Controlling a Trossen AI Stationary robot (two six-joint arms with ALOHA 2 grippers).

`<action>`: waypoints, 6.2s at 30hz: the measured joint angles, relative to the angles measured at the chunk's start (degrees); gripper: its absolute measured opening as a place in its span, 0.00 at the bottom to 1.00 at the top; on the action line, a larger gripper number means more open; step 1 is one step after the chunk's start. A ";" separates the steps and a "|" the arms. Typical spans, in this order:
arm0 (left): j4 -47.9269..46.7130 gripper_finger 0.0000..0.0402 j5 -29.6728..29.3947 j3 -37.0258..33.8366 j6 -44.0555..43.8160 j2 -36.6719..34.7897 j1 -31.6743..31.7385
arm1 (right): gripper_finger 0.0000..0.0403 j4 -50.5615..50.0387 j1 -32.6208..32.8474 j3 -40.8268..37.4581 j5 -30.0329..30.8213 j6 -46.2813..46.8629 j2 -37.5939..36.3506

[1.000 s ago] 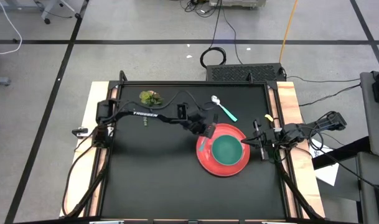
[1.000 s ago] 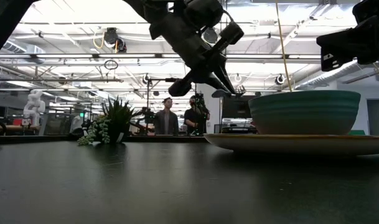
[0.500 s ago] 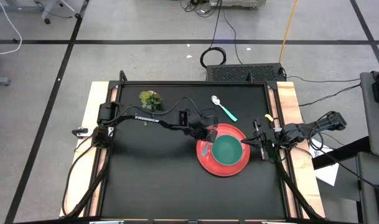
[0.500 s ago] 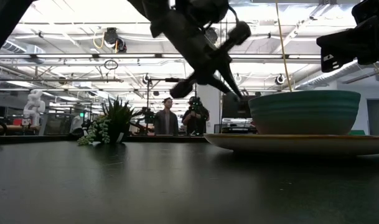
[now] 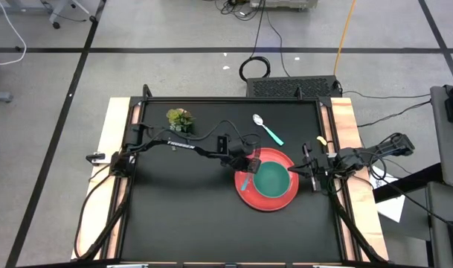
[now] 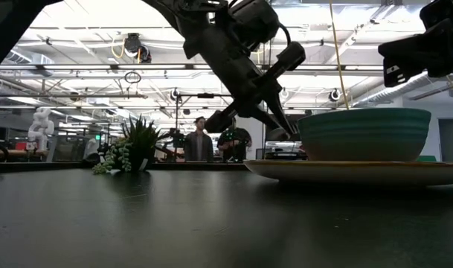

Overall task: Set table place
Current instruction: Put the blue fork on the orange plate to the left of the green bowl

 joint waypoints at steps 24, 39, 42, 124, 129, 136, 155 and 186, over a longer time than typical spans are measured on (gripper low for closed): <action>-3.13 0.02 -5.87 -0.01 -0.74 0.00 -2.62 | 0.00 -0.06 0.00 0.00 0.00 0.03 0.02; -4.75 0.02 -6.70 0.00 3.61 0.00 -2.23 | 0.00 -0.06 0.01 0.00 0.00 0.02 0.02; -4.28 0.02 -6.67 -0.01 4.04 0.00 -1.71 | 0.00 -0.06 0.02 -0.01 0.00 0.03 0.02; 1.13 0.02 -4.31 0.08 17.09 5.99 -0.40 | 0.00 -0.06 0.02 -0.01 0.00 -0.37 0.57; 1.04 0.02 -4.53 0.08 17.31 5.99 -0.52 | 0.00 -0.06 0.00 -0.01 0.00 -0.37 0.57; 0.95 0.02 -4.52 0.08 17.99 5.99 -0.52 | 0.00 -0.06 0.02 0.00 0.00 0.20 0.57; 1.21 0.02 -5.55 0.03 20.44 5.99 -0.63 | 0.00 -0.06 0.02 0.00 0.00 0.22 0.57; 1.12 0.19 -5.86 -0.08 22.24 6.21 -0.70 | 0.00 -0.06 0.00 -0.02 0.02 0.24 0.57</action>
